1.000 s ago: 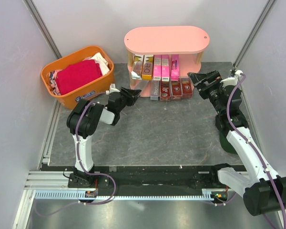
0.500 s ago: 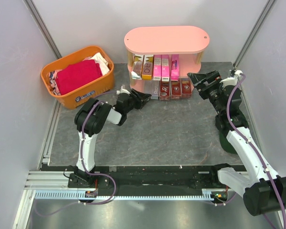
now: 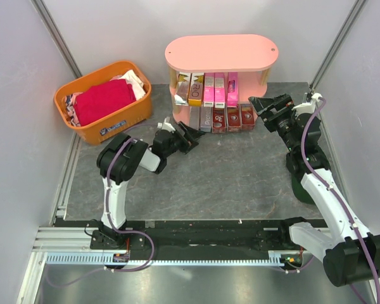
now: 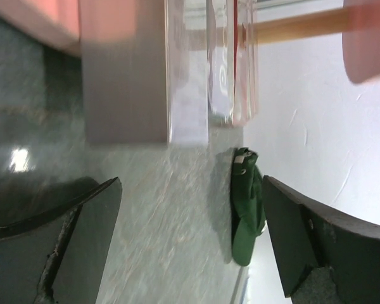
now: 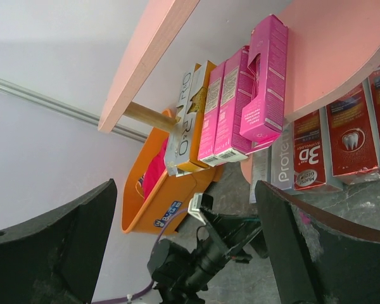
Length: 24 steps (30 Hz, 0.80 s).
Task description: Place and organize the toothpastes onto the shelf
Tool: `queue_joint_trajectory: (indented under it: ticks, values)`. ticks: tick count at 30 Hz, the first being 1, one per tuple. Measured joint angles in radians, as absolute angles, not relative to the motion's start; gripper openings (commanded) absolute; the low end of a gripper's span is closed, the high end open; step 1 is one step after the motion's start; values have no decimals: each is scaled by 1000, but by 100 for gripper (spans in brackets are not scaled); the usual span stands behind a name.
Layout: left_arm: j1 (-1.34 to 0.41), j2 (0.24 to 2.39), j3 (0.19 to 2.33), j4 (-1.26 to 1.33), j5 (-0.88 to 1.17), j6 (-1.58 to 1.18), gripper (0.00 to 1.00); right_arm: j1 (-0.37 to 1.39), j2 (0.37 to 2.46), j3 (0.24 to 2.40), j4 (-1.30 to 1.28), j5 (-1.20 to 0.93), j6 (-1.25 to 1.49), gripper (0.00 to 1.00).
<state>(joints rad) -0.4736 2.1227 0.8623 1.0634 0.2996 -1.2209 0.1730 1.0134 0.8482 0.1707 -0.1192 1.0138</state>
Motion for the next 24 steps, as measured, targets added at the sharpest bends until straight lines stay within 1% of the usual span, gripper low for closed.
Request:
queue_joint_trajectory:
  ticks: [7, 10, 13, 14, 17, 24]
  values:
    - [-474, 1963, 686, 1063, 292, -1104, 99, 173, 1013, 848, 170, -123, 989, 98]
    - [-475, 1839, 667, 967, 275, -1023, 100, 173, 1017, 855, 154, -123, 962, 98]
    - [-480, 1664, 680, 830, 244, -902, 100, 173, 1028, 874, 127, -118, 926, 98]
    - [-481, 1646, 682, 818, 241, -890, 100, 173, 1034, 885, 113, -115, 909, 98]
    - [-485, 1512, 716, 667, 204, -774, 100, 173, 1047, 901, 80, -97, 857, 98]
    - [-486, 1356, 857, 282, 66, -601, 100, 173, 1066, 895, -43, 2, 710, 98]
